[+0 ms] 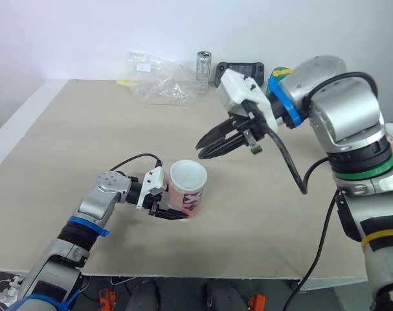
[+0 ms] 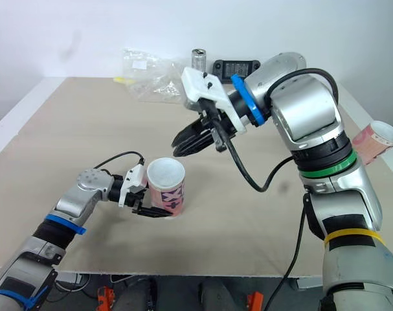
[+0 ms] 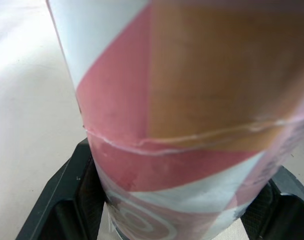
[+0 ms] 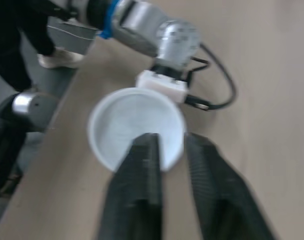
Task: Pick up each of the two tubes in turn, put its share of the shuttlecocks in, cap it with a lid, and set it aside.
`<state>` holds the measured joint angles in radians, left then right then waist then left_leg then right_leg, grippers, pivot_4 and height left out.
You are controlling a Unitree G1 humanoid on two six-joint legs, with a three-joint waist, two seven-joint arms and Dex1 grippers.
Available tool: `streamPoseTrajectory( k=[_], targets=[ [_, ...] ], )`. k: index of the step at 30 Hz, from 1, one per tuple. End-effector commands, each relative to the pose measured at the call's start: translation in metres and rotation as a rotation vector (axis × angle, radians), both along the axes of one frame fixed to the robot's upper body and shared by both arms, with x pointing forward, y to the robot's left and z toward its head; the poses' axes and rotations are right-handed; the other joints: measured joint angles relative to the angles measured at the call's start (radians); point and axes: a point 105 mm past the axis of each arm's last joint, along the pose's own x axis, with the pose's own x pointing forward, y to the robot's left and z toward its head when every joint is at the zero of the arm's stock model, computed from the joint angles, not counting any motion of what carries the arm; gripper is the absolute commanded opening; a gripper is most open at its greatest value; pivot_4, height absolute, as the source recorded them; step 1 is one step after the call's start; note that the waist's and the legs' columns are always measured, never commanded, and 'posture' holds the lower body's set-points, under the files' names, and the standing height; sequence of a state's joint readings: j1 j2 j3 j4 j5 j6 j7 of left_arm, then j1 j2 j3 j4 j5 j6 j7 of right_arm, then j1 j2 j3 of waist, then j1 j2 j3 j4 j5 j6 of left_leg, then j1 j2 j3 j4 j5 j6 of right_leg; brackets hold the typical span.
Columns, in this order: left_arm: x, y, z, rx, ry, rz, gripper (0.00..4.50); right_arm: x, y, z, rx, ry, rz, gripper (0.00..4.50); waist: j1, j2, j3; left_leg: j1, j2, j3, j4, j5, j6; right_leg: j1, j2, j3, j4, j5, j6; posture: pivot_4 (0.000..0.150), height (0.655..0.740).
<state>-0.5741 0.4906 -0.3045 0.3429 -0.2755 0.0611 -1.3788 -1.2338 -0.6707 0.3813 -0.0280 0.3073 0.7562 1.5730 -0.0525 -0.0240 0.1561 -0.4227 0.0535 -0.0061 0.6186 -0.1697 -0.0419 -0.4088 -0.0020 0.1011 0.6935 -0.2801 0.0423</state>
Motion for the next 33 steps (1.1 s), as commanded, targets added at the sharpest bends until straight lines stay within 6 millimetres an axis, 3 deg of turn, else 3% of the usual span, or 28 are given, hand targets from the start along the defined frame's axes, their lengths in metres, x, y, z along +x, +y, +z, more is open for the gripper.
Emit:
streamPoseTrajectory(
  k=[1, 8, 13, 16, 21, 25, 27, 29, 33],
  targets=[
    [0.003, 0.017, -0.031, 0.131, 0.070, 0.079, 3.17, -0.012, 0.010, -0.008, -0.028, 0.005, 0.052, 0.07, 0.000, 0.000, 0.000, 0.000, 0.000, 0.000, 0.000, 0.000, 0.000, 0.000, 0.000, 0.000, 0.000, 0.000, 0.000, 0.150, 0.7213],
    [0.001, 0.017, -0.031, 0.133, 0.073, 0.075, 3.17, -0.003, 0.038, -0.035, -0.088, -0.026, 0.022, 0.07, 0.001, 0.000, 0.000, -0.001, 0.000, 0.000, 0.000, 0.000, 0.000, 0.000, 0.000, 0.000, -0.001, 0.000, 0.000, 0.150, 0.7213],
    [0.001, 0.019, -0.029, 0.128, 0.069, 0.088, 3.17, -0.003, 0.023, -0.080, -0.332, -0.134, 0.139, 0.07, 0.002, 0.000, -0.001, 0.000, 0.001, 0.000, 0.000, 0.000, 0.000, 0.001, 0.000, -0.002, -0.005, 0.000, 0.000, 0.150, 0.7213],
    [0.001, 0.017, -0.025, 0.112, 0.068, 0.091, 3.17, 0.005, 0.017, -0.090, -0.396, -0.236, 0.186, 0.07, 0.001, -0.001, -0.007, 0.004, 0.001, 0.000, -0.001, -0.001, -0.002, 0.002, 0.000, -0.002, -0.008, 0.000, 0.000, 0.150, 0.7213],
    [0.002, 0.015, -0.018, 0.093, 0.071, 0.099, 3.17, 0.011, 0.020, -0.085, -0.362, -0.268, 0.200, 0.07, 0.001, -0.002, -0.009, 0.009, 0.003, 0.001, -0.001, -0.002, -0.003, 0.006, -0.001, -0.002, -0.009, 0.000, 0.000, 0.150, 0.7213],
    [0.001, 0.016, -0.018, 0.095, 0.062, 0.097, 3.17, 0.008, 0.035, -0.029, -0.064, -0.083, 0.099, 0.07, -0.002, -0.003, -0.007, 0.013, 0.006, 0.003, -0.001, -0.002, -0.003, 0.006, -0.002, -0.002, -0.009, 0.001, -0.002, 0.150, 0.7213],
    [0.001, 0.015, -0.018, 0.093, 0.056, 0.096, 3.17, 0.012, 0.024, -0.008, 0.016, -0.045, 0.040, 0.64, -0.001, -0.003, -0.004, 0.013, 0.007, 0.003, -0.001, -0.002, -0.003, 0.005, -0.002, -0.003, -0.009, 0.003, -0.005, 0.150, 0.7213],
    [0.003, 0.014, -0.019, 0.096, 0.034, 0.102, 3.17, 0.012, 0.007, 0.000, 0.051, -0.025, -0.008, 1.22, 0.003, -0.003, -0.003, 0.007, 0.007, 0.004, -0.001, -0.002, -0.003, 0.001, -0.002, -0.004, -0.009, 0.005, -0.004, 0.150, 0.7213],
    [0.003, 0.010, -0.019, 0.088, 0.019, 0.091, 3.17, -0.002, -0.028, 0.002, 0.096, 0.005, -0.082, 3.15, 0.016, -0.002, -0.002, -0.005, 0.006, 0.001, -0.001, -0.004, -0.004, -0.003, -0.001, -0.007, -0.011, 0.004, -0.002, 0.150, 0.7213]
  ],
)
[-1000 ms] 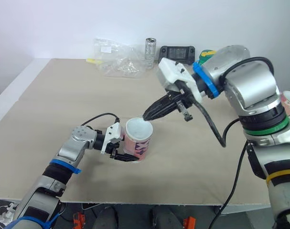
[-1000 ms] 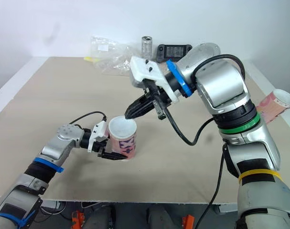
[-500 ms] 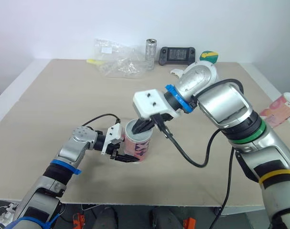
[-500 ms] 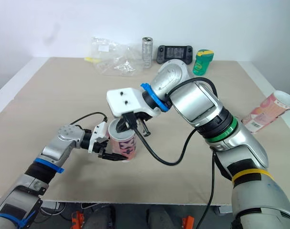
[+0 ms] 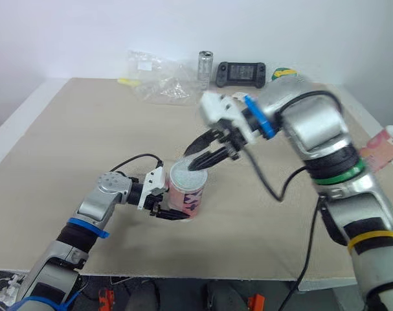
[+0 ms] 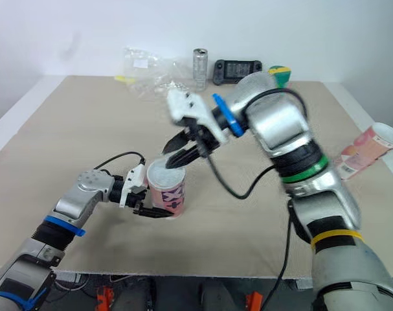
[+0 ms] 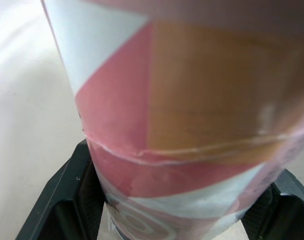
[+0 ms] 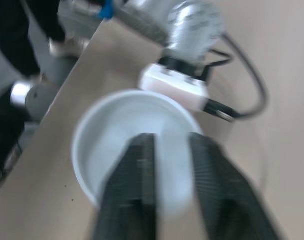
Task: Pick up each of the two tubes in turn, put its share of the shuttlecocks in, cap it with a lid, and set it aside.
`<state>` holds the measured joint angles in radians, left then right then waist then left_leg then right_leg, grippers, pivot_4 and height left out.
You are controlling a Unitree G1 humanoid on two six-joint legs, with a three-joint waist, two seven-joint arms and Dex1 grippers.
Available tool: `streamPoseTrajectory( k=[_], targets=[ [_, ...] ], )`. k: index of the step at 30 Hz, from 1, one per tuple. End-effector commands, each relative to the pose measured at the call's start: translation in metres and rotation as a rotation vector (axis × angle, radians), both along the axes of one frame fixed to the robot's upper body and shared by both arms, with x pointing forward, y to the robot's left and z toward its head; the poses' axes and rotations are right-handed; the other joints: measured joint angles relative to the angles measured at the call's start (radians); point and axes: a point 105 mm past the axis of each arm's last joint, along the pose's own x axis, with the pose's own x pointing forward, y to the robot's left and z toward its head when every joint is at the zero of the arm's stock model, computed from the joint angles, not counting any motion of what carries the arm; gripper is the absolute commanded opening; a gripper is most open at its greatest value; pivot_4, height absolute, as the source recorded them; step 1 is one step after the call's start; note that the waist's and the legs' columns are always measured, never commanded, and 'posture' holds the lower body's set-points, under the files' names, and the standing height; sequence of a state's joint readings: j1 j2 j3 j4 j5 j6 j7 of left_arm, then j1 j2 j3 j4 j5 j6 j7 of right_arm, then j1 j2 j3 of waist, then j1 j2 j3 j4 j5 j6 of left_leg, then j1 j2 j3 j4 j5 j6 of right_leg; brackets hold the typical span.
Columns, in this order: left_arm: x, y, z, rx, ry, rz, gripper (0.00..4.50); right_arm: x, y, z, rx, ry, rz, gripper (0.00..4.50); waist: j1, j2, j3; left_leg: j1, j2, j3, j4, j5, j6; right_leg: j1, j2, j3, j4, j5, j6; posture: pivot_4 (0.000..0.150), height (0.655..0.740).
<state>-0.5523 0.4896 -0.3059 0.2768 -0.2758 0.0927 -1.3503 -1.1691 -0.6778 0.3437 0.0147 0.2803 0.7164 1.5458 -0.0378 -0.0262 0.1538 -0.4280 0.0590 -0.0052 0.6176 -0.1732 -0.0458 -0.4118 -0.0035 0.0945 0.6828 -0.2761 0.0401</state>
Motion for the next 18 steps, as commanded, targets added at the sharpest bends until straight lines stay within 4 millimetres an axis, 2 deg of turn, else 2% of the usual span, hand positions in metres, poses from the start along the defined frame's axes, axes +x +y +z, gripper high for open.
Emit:
streamPoseTrajectory(
  k=[1, 3, 5, 8, 9, 13, 15, 18],
  targets=[
    [0.007, 0.012, -0.020, 0.085, 0.030, 0.081, 3.17, -0.022, -0.023, 0.010, 0.082, 0.005, -0.031, 3.53, 0.002, 0.000, 0.000, -0.001, 0.000, 0.000, 0.000, -0.001, 0.000, 0.000, 0.000, 0.000, 0.000, 0.000, 0.000, 0.150, 0.7213],
    [0.007, 0.008, -0.017, 0.067, 0.024, 0.074, 3.17, -0.033, -0.034, 0.005, 0.122, 0.037, -0.085, 4.43, 0.005, 0.000, 0.000, -0.002, -0.002, -0.001, 0.000, -0.003, 0.001, 0.001, 0.000, 0.001, -0.001, -0.003, 0.005, 0.150, 0.7213],
    [0.009, 0.006, -0.015, 0.057, -0.003, 0.073, 3.17, -0.041, -0.040, -0.003, 0.163, 0.057, -0.134, 4.43, 0.005, 0.002, 0.002, -0.002, -0.002, -0.001, 0.000, -0.003, 0.002, 0.001, 0.000, 0.001, -0.001, -0.003, 0.006, 0.150, 0.7213],
    [0.012, 0.000, -0.008, 0.010, -0.036, 0.067, 4.27, -0.045, -0.047, -0.022, 0.241, 0.079, -0.255, 4.50, 0.006, 0.002, 0.003, -0.001, -0.003, -0.002, 0.003, -0.003, 0.002, 0.002, 0.000, 0.001, -0.001, -0.002, 0.006, 0.150, 0.7213],
    [0.012, -0.003, -0.003, -0.017, -0.042, 0.067, 4.45, -0.046, -0.050, -0.031, 0.254, 0.086, -0.293, 4.50, 0.005, -0.001, 0.005, -0.002, -0.004, -0.002, 0.003, -0.002, 0.002, 0.002, 0.000, 0.002, -0.002, -0.001, 0.007, 0.150, 0.7213],
    [0.021, -0.004, 0.014, -0.067, -0.122, 0.102, 4.45, -0.056, -0.056, -0.074, 0.170, 0.091, -0.351, 4.50, 0.005, -0.003, 0.009, -0.006, -0.005, -0.001, 0.004, -0.002, 0.001, 0.000, -0.002, 0.003, -0.003, -0.001, 0.009, 0.150, 0.7213],
    [0.024, 0.007, 0.017, -0.065, -0.126, 0.144, 4.45, -0.057, -0.059, -0.092, 0.150, 0.131, -0.378, 4.50, 0.002, -0.003, 0.011, -0.013, -0.006, -0.001, 0.004, -0.002, 0.002, -0.007, -0.002, 0.005, -0.003, 0.002, 0.016, 0.150, 0.7213],
    [0.012, 0.034, 0.011, 0.016, -0.110, 0.142, 4.45, -0.053, -0.067, -0.113, 0.125, 0.152, -0.418, 4.50, -0.002, -0.005, 0.013, -0.013, -0.006, -0.002, 0.002, -0.003, 0.003, -0.007, 0.000, 0.004, -0.003, -0.001, 0.015, 0.150, 0.7213]
  ],
)
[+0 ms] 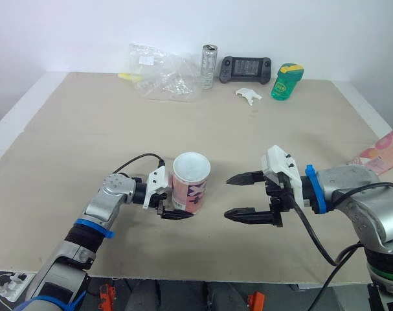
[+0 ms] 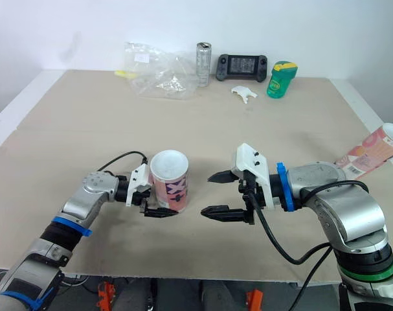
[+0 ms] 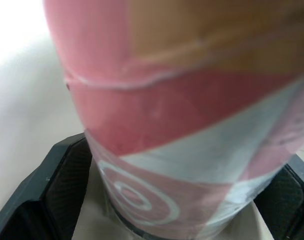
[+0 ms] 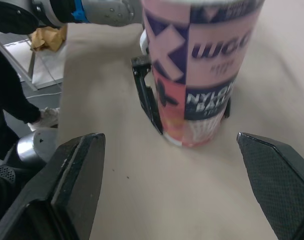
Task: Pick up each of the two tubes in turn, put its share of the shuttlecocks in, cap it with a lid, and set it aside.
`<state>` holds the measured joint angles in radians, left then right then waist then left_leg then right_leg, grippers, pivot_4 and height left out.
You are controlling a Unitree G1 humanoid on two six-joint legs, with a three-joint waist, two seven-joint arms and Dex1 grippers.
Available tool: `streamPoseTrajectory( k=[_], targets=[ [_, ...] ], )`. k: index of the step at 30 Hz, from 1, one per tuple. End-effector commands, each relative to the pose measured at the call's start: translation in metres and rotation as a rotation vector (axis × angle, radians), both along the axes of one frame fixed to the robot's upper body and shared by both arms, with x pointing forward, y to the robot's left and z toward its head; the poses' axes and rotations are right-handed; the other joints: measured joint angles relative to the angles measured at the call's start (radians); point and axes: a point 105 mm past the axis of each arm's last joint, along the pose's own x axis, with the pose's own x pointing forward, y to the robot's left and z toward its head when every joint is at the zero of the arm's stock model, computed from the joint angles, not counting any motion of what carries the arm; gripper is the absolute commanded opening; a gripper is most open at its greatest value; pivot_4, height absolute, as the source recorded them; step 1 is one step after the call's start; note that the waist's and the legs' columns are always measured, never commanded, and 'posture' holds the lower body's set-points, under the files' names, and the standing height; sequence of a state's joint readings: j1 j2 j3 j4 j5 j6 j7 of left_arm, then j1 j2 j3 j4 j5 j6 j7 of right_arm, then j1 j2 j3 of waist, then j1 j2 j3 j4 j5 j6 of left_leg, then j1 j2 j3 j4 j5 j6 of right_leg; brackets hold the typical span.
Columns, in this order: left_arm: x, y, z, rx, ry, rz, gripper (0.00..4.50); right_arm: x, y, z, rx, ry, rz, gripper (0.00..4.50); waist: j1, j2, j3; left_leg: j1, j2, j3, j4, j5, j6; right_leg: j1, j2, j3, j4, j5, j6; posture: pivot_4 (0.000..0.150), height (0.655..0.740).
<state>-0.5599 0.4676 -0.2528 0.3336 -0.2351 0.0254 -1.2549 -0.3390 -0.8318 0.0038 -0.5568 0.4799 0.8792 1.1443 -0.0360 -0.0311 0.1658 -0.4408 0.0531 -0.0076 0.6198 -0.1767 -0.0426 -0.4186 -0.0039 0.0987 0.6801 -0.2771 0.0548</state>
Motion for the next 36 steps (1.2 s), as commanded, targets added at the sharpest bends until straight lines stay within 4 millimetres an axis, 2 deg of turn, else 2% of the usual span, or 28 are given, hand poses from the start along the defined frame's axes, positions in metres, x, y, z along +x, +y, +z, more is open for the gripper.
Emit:
streamPoseTrajectory(
  k=[1, 4, 7, 11, 14, 17, 21, 26, 36],
  targets=[
    [-0.012, 0.035, 0.005, 0.062, -0.019, 0.017, 4.45, 0.004, -0.004, -0.013, -0.017, -0.013, -0.019, 4.50, -0.012, 0.002, 0.003, 0.000, 0.000, 0.000, -0.001, -0.001, 0.001, 0.000, 0.000, 0.000, 0.000, -0.001, -0.001, 0.150, 0.7213],
    [-0.019, 0.063, 0.012, 0.063, -0.026, 0.102, 4.45, 0.010, -0.003, -0.023, -0.014, -0.022, -0.024, 4.50, -0.015, 0.004, 0.004, 0.000, 0.001, 0.001, -0.002, -0.001, 0.001, -0.001, 0.000, 0.001, 0.001, -0.003, -0.001, 0.150, 0.7213],
    [-0.019, 0.089, 0.037, -0.034, -0.079, 0.265, 4.45, 0.028, 0.007, -0.035, 0.033, -0.065, -0.072, 4.50, -0.013, 0.000, 0.006, 0.001, 0.002, -0.001, -0.002, -0.002, 0.002, -0.001, 0.001, -0.002, 0.001, -0.004, -0.002, 0.150, 0.7213],
    [-0.033, 0.094, 0.070, -0.179, -0.146, 0.333, 4.45, 0.031, 0.018, -0.038, 0.099, -0.057, -0.059, 4.50, -0.004, -0.001, 0.012, 0.000, 0.002, -0.001, 0.000, -0.001, 0.000, 0.000, -0.001, -0.004, 0.001, -0.002, -0.002, 0.150, 0.7213],
    [-0.048, 0.097, 0.084, -0.237, -0.155, 0.362, 4.45, 0.031, 0.027, -0.035, 0.147, -0.041, -0.033, 4.50, -0.008, -0.003, 0.013, 0.000, 0.001, 0.000, 0.001, -0.001, -0.001, 0.002, -0.003, -0.002, 0.000, -0.001, 0.001, 0.150, 0.7213],
    [-0.065, 0.097, 0.088, -0.241, -0.172, 0.355, 4.45, 0.035, 0.035, -0.033, 0.184, -0.030, -0.030, 4.50, -0.009, -0.003, 0.013, 0.001, 0.001, 0.000, 0.001, -0.001, -0.001, 0.002, -0.002, -0.002, 0.001, -0.001, 0.000, 0.150, 0.7213],
    [-0.090, 0.093, 0.097, -0.248, -0.165, 0.336, 4.45, 0.040, 0.056, -0.033, 0.225, -0.017, 0.013, 4.50, -0.014, -0.004, 0.014, 0.002, 0.004, 0.001, 0.001, 0.000, -0.001, 0.002, 0.001, -0.002, 0.001, 0.001, -0.003, 0.150, 0.7213],
    [-0.102, 0.092, 0.103, -0.264, -0.160, 0.365, 4.45, 0.046, 0.070, -0.033, 0.245, -0.010, 0.046, 4.50, -0.010, -0.003, 0.014, 0.003, 0.006, 0.000, 0.002, 0.000, -0.002, 0.002, 0.002, -0.003, 0.002, 0.002, -0.004, 0.150, 0.7213],
    [-0.109, 0.089, 0.094, -0.243, -0.129, 0.379, 4.45, 0.054, 0.085, -0.035, 0.236, -0.033, 0.093, 4.50, -0.011, -0.003, 0.014, 0.003, 0.007, 0.002, 0.003, 0.000, -0.002, 0.001, 0.003, -0.002, 0.002, 0.004, -0.005, 0.150, 0.7213]
  ],
)
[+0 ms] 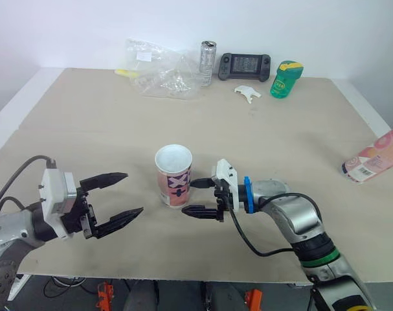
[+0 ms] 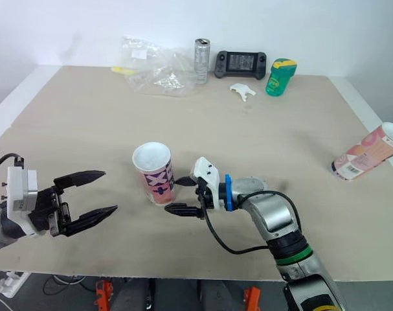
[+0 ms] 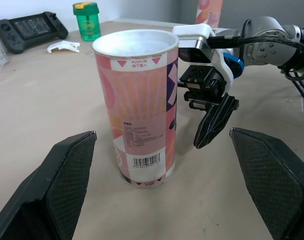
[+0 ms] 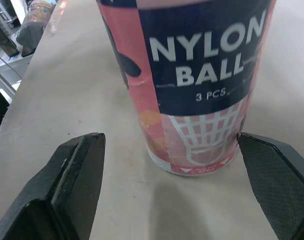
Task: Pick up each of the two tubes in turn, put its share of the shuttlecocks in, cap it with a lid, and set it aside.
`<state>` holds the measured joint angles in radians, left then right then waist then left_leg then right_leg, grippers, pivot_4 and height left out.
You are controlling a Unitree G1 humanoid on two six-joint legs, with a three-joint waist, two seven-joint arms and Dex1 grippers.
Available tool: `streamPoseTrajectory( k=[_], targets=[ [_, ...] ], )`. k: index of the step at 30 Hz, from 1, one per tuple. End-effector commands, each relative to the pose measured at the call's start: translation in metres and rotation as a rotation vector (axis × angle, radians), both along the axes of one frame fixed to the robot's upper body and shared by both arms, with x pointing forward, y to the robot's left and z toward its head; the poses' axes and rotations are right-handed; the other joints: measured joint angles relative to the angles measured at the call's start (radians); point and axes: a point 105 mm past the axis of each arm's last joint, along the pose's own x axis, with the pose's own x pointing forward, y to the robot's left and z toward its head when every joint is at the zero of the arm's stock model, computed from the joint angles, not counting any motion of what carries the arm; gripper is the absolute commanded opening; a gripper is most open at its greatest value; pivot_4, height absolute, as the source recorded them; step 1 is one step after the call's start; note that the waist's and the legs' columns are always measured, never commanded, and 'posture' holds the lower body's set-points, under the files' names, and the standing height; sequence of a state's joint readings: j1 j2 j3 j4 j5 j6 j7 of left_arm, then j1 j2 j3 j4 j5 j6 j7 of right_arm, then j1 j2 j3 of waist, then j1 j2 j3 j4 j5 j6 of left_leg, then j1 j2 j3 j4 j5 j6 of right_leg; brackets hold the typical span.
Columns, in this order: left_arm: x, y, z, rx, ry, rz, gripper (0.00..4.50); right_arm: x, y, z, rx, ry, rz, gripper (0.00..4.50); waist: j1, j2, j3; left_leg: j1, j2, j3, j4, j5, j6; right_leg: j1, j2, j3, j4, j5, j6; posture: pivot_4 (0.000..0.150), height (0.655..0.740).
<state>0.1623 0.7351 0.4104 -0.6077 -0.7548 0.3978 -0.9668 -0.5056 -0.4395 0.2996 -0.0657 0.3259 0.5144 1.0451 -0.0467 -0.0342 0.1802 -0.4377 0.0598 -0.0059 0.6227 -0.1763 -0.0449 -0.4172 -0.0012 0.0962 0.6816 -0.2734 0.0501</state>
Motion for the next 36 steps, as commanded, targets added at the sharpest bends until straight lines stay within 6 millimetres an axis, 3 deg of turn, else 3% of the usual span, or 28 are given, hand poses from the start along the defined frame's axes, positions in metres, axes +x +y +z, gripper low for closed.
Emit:
streamPoseTrajectory(
  k=[1, 9, 19, 25, 27, 32, 36],
  targets=[
    [-0.004, -0.003, 0.007, 0.020, -0.040, -0.010, 4.45, 0.005, 0.007, 0.009, 0.018, -0.045, 0.023, 4.50, 0.000, 0.000, 0.000, 0.000, 0.000, 0.000, 0.000, 0.000, 0.000, 0.000, 0.000, 0.000, 0.000, 0.000, 0.000, 0.150, 0.7213],
    [0.001, -0.008, 0.004, 0.007, -0.031, -0.021, 4.45, 0.017, 0.024, 0.014, 0.033, -0.075, 0.033, 4.50, 0.000, 0.000, 0.000, 0.000, 0.002, 0.000, 0.001, 0.000, 0.000, 0.000, 0.003, 0.000, 0.000, 0.002, -0.002, 0.150, 0.7213],
    [0.005, -0.007, 0.002, 0.000, -0.032, -0.020, 4.45, 0.015, 0.049, 0.018, 0.076, -0.078, 0.104, 4.50, 0.000, 0.000, 0.000, 0.000, 0.004, 0.000, 0.001, 0.000, -0.001, 0.000, 0.004, 0.001, 0.000, 0.003, -0.002, 0.150, 0.7213],
    [0.007, -0.008, 0.000, -0.005, -0.031, -0.026, 4.50, 0.015, 0.046, 0.020, 0.088, -0.072, 0.096, 2.68, 0.000, 0.000, 0.000, 0.000, 0.004, 0.000, 0.001, 0.001, -0.001, 0.000, 0.004, 0.001, 0.001, 0.003, -0.002, 0.150, 0.7213],
    [0.008, -0.010, -0.001, -0.009, -0.031, -0.031, 4.50, 0.017, 0.042, 0.021, 0.084, -0.072, 0.080, 2.38, 0.000, 0.000, 0.000, 0.000, 0.004, 0.000, 0.001, 0.001, -0.001, 0.000, 0.004, 0.001, 0.001, 0.003, -0.002, 0.150, 0.7213],
    [0.017, -0.019, -0.001, -0.039, -0.038, -0.065, 4.50, 0.025, 0.019, 0.032, 0.089, -0.097, 0.002, 2.38, 0.003, 0.001, 0.000, 0.000, 0.003, 0.000, 0.002, 0.002, -0.003, 0.000, 0.004, 0.001, 0.001, 0.004, -0.001, 0.150, 0.7213],
    [0.037, -0.035, 0.008, -0.096, -0.070, -0.098, 4.50, 0.049, -0.041, 0.062, 0.132, -0.161, -0.233, 2.38, 0.014, 0.002, 0.001, -0.002, 0.002, 0.000, 0.006, 0.003, -0.004, 0.001, 0.004, 0.002, 0.001, 0.006, 0.003, 0.150, 0.7213]
  ],
)
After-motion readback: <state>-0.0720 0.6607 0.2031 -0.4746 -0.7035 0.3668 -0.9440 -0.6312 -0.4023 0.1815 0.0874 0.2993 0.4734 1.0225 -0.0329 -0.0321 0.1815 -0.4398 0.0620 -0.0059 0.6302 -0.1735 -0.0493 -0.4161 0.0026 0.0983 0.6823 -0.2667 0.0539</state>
